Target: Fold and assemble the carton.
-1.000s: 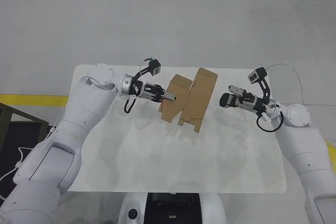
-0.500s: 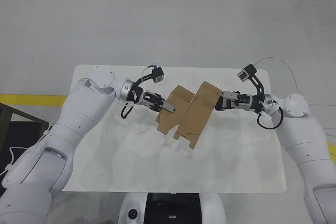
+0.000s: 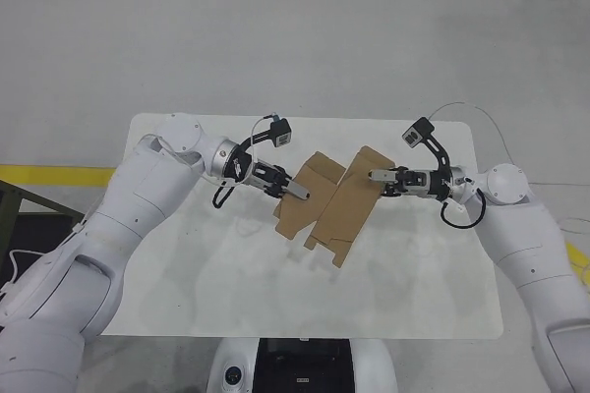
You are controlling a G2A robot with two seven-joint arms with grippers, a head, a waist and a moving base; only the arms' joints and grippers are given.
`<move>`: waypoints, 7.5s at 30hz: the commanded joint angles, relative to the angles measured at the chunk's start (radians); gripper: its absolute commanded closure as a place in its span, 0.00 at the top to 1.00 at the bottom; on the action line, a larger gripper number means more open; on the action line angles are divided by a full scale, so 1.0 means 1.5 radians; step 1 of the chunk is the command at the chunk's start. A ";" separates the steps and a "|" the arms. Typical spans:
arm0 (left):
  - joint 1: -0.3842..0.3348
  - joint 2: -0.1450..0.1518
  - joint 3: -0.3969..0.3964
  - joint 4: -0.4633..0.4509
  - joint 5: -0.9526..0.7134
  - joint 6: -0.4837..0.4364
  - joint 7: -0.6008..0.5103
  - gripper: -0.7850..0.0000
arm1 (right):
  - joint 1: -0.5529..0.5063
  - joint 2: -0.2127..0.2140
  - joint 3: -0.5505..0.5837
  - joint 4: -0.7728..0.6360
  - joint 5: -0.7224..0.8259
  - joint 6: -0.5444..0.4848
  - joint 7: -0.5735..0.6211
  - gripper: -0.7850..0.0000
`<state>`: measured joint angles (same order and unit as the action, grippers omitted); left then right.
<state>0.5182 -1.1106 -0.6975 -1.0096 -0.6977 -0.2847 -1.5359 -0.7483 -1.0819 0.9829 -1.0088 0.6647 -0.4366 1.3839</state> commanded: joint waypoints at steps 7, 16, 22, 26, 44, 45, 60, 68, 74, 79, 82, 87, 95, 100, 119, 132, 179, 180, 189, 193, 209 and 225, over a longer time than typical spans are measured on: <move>-0.004 0.001 0.006 0.006 -0.009 0.000 0.000 0.00 | 0.002 0.005 -0.014 -0.008 0.006 -0.001 -0.001 0.07; -0.006 0.003 -0.004 0.026 -0.031 -0.004 0.004 1.00 | -0.001 0.010 -0.010 -0.006 0.047 -0.009 -0.009 0.00; 0.000 0.002 -0.038 0.081 -0.071 -0.046 0.046 1.00 | -0.007 0.012 0.015 0.045 0.096 -0.023 -0.023 0.00; 0.010 -0.003 -0.058 0.111 -0.105 -0.071 0.072 1.00 | -0.014 0.009 0.035 0.090 0.132 -0.037 -0.053 0.00; 0.022 -0.074 -0.021 0.163 -0.095 -0.153 0.253 1.00 | -0.185 0.038 0.134 -0.168 -0.042 0.036 -0.381 0.00; 0.022 -0.077 -0.020 0.165 -0.093 -0.155 0.263 1.00 | -0.195 0.039 0.140 -0.183 -0.047 0.043 -0.388 0.00; 0.018 -0.107 -0.021 0.174 -0.055 -0.170 0.291 0.84 | -0.238 0.040 0.164 -0.239 -0.075 0.083 -0.416 0.00; 0.019 -0.115 -0.033 0.180 -0.049 -0.164 0.282 0.40 | -0.239 0.036 0.167 -0.234 -0.082 0.086 -0.421 0.00; 0.019 -0.122 -0.040 0.184 -0.046 -0.154 0.274 0.20 | -0.237 0.033 0.168 -0.232 -0.091 0.085 -0.425 0.00; 0.017 -0.127 -0.046 0.191 -0.043 -0.152 0.265 0.00 | -0.238 0.031 0.170 -0.232 -0.096 0.089 -0.425 0.03; 0.014 -0.130 -0.051 0.197 -0.042 -0.150 0.260 0.00 | -0.234 0.030 0.169 -0.235 -0.111 0.070 -0.409 1.00; 0.002 -0.129 -0.067 0.214 -0.033 -0.149 0.241 0.00 | -0.229 0.031 0.183 -0.217 -0.112 0.044 -0.388 1.00; -0.037 -0.115 -0.092 0.255 0.012 -0.143 0.143 0.00 | -0.205 0.041 0.234 -0.138 -0.089 -0.016 -0.277 1.00; -0.047 -0.103 -0.103 0.239 0.028 -0.089 0.089 0.00 | -0.171 0.045 0.230 -0.082 -0.073 -0.018 -0.142 1.00; 0.000 -0.076 -0.126 0.140 0.000 -0.013 0.014 0.00 | -0.086 0.022 0.086 -0.037 -0.016 -0.021 -0.021 1.00; 0.000 -0.084 -0.108 0.165 0.016 -0.031 0.031 0.00 | -0.086 0.024 0.046 -0.065 0.019 -0.002 -0.002 0.50; -0.033 -0.090 -0.063 0.203 0.064 -0.055 0.055 0.55 | -0.053 0.040 -0.026 -0.047 0.022 -0.010 -0.010 0.00; -0.033 -0.090 -0.063 0.204 0.065 -0.056 0.056 1.00 | -0.052 0.040 -0.027 -0.044 0.023 -0.010 -0.010 0.00; -0.027 -0.086 -0.073 0.203 0.036 -0.057 0.057 1.00 | -0.043 0.038 -0.034 -0.005 0.035 -0.007 -0.007 0.00; -0.019 -0.084 -0.083 0.200 0.012 -0.055 0.055 1.00 | -0.040 0.037 -0.035 0.003 0.039 -0.008 -0.008 0.00; -0.005 -0.081 -0.112 0.165 -0.027 -0.037 0.037 1.00 | -0.037 0.032 -0.046 0.025 0.030 -0.014 -0.014 0.00; -0.009 -0.088 -0.107 0.147 -0.008 -0.048 0.048 1.00 | -0.036 0.028 -0.053 0.018 0.030 -0.014 -0.014 0.00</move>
<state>0.5056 -1.2422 -0.8604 -0.7916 -0.7140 -0.3547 -1.4656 -0.8020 -1.0398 0.9030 -0.9820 0.7094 -0.4575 1.3628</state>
